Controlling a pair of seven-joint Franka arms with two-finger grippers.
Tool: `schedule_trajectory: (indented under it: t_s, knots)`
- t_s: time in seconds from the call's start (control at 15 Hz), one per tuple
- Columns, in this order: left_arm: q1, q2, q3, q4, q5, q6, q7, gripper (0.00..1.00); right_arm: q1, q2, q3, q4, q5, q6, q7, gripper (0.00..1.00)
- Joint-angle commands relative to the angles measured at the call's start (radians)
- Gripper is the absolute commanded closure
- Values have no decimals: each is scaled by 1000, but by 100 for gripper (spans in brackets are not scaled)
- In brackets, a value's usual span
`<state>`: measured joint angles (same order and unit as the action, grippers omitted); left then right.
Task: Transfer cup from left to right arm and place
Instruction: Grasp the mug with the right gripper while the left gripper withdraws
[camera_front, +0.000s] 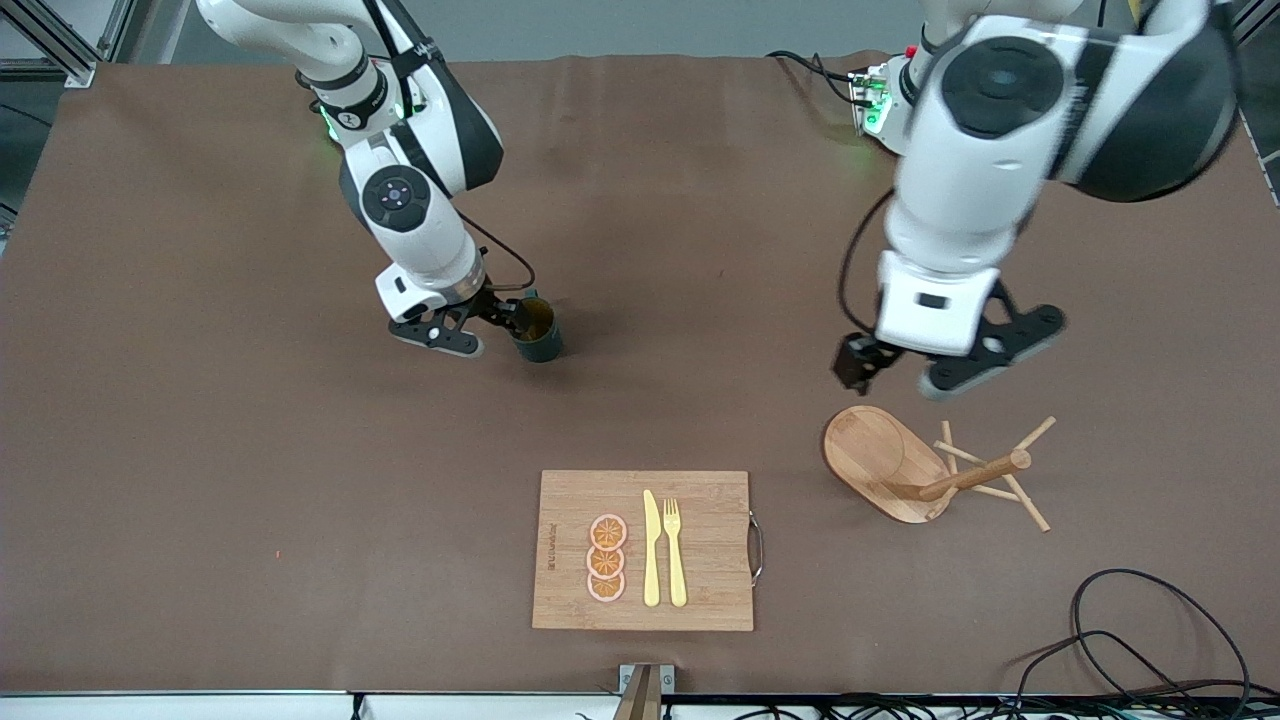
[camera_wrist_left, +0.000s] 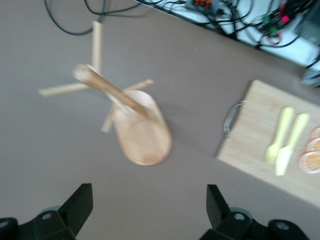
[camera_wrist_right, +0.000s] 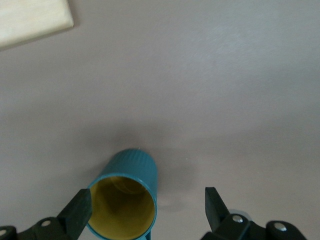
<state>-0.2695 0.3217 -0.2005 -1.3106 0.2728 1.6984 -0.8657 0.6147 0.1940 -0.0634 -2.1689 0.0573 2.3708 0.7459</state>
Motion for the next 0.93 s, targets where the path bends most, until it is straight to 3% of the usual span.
schedule_trajectory:
  t_s: [0.0,0.2,0.27,0.4,0.6,0.67,0.87]
  knots:
    - [88,-73,-10,-22,-17,-57,221,0,20,13,-7,-54,6,67,-42,0]
    - [174,-108,-8,-22,-79,-108,370,0,43,51,-9,-52,4,90,-45,1]
    - [214,-134,-7,-25,-92,-130,435,0,45,65,-9,-52,3,93,-46,13]
    - [253,-154,-4,-25,-136,-170,543,0,45,71,-7,-52,2,93,-46,50]
    - [256,-187,27,-36,-198,-238,632,0,48,76,-7,-51,-1,91,-69,90]
    - [254,-210,45,-57,-202,-261,651,0,53,76,-7,-49,-1,91,-98,97]
    - [250,-309,101,-175,-244,-257,698,0,43,71,-9,-48,-4,79,-268,98]
